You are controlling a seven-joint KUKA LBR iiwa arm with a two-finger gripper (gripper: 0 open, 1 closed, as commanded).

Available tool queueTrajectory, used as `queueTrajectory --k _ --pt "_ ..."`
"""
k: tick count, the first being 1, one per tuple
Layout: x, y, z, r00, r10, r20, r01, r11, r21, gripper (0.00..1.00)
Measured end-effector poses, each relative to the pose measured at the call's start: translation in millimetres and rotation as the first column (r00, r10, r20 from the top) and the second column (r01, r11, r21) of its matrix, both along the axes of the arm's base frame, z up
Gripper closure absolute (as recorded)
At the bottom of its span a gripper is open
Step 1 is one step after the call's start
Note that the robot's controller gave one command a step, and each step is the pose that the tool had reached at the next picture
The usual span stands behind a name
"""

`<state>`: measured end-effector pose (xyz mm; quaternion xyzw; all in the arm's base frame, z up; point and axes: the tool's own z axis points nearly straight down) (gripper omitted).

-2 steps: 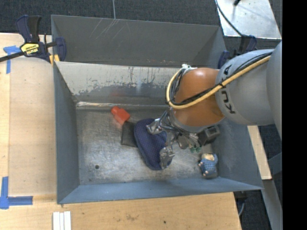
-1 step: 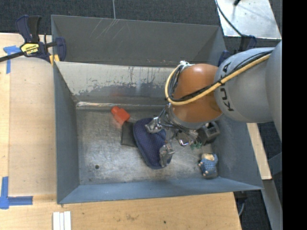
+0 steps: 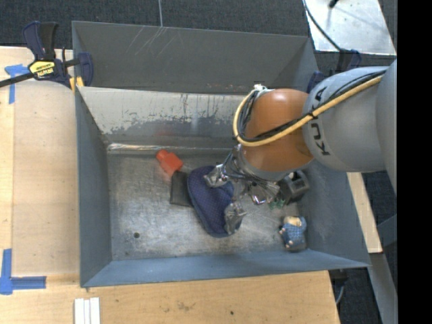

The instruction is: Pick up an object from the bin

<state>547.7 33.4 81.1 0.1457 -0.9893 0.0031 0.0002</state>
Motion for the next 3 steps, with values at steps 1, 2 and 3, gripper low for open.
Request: queueTrajectory --k 1,2,3 --pt "35.0 31 1 0.904 0.427 0.008 -0.427 0.904 -0.008 1.00" --pt "38.0 42 87 0.900 0.435 0.012 -0.435 0.900 0.003 1.00" --pt "35.7 41 82 0.901 0.433 0.003 -0.433 0.901 0.006 0.00"
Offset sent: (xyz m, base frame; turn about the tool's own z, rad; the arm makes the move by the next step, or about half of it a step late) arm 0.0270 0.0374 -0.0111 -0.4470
